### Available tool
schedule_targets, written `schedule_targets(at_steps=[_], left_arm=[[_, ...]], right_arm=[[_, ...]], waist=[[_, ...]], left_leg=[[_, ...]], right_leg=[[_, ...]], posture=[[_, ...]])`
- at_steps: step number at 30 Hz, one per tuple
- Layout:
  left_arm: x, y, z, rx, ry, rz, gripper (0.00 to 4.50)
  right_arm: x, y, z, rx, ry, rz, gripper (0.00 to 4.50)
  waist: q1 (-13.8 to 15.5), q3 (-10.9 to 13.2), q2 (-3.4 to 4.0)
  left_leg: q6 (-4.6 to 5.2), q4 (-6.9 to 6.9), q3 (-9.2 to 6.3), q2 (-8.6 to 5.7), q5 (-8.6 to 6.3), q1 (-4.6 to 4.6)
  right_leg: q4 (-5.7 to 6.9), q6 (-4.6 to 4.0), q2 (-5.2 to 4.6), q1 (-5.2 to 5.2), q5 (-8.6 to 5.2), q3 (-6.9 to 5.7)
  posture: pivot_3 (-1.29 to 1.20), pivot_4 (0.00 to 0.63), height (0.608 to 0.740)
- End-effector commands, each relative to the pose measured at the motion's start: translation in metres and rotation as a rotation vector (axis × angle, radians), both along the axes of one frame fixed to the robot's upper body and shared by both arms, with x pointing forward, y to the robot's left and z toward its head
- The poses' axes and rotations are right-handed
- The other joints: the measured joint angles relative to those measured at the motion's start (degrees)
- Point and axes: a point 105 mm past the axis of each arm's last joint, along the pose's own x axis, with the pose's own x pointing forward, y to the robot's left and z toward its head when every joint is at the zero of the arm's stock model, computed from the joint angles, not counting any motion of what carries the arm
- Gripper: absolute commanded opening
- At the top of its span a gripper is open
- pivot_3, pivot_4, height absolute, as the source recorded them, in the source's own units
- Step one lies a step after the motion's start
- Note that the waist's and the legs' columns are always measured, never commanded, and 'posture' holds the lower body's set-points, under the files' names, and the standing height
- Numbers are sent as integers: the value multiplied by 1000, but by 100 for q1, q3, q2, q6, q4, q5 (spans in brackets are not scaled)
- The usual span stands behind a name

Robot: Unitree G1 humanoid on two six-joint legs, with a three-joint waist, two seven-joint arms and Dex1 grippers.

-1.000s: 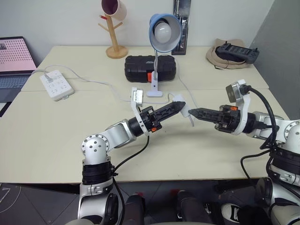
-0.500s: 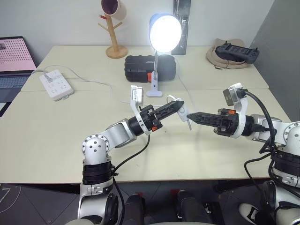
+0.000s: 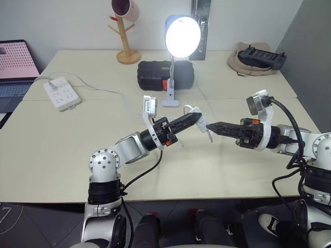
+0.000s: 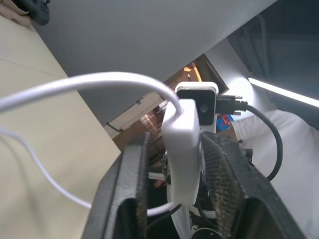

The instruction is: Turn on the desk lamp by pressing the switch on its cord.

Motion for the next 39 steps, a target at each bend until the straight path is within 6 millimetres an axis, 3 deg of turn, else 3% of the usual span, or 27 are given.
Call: schedule_targets(at_steps=[1,6,11,13,17,21,26,32,34,35,39], left_arm=[[-3,8,8,-1,-24,-5,2562],[-2,31,8,53,-27,51,3671],[-14,57,-1,226,-80,76,4470],[-18,67,-4,333,-134,92,4470],[-13,96,9,677,-425,133,4470],[-1,111,13,845,-573,157,4470],[8,123,14,958,-668,194,4470],[7,124,14,982,-701,187,4470],[9,125,15,988,-712,197,4500],[11,125,15,989,-714,202,4500],[15,133,18,1004,-716,217,4500]], right_arm=[[-1,0,11,26,-40,13,368],[8,1,10,-20,-67,-12,368],[41,-1,-9,-254,-202,-145,368],[52,-1,-18,-341,-252,-155,368],[86,16,-42,-660,-502,-108,368],[105,34,-41,-775,-671,-49,368],[114,50,-54,-899,-812,81,368],[114,47,-71,-984,-847,197,368],[112,41,-76,-976,-809,218,1094],[111,39,-77,-973,-796,225,1211],[105,29,-63,-925,-802,201,2232]], waist=[[-1,0,0],[-6,0,0],[-37,3,2],[-26,4,1],[-43,21,-12],[-38,30,1],[-5,31,1],[0,31,1],[-1,30,0],[0,30,0],[5,32,1]], left_leg=[[0,0,1,0,0,0],[0,-1,0,1,0,1],[0,-5,2,5,0,2],[0,-9,3,6,0,1],[-1,-13,8,6,0,2],[-2,-20,14,8,0,-1],[-4,-35,13,15,-1,-19],[-39,-26,10,7,2,-92],[-42,-20,13,5,3,-102],[-41,-20,13,3,3,-102],[-21,-11,6,2,-8,-101]], right_leg=[[0,0,0,0,0,0],[-1,1,0,0,0,0],[-3,2,3,-4,-2,1],[-5,2,5,-9,-3,2],[-11,0,5,-11,-3,3],[-22,-5,6,-19,2,2],[-57,-30,2,-23,18,-3],[-54,-34,-17,-87,21,-11],[-53,-33,-22,-94,21,-12],[-52,-33,-23,-94,21,-12],[-43,-33,-23,-91,21,-19]], posture=[[0,150,740],[0,150,740],[0,150,740],[0,150,740],[0,150,740],[0,150,740],[0,150,740],[0,150,740],[0,150,740],[0,150,740],[0,150,740]])
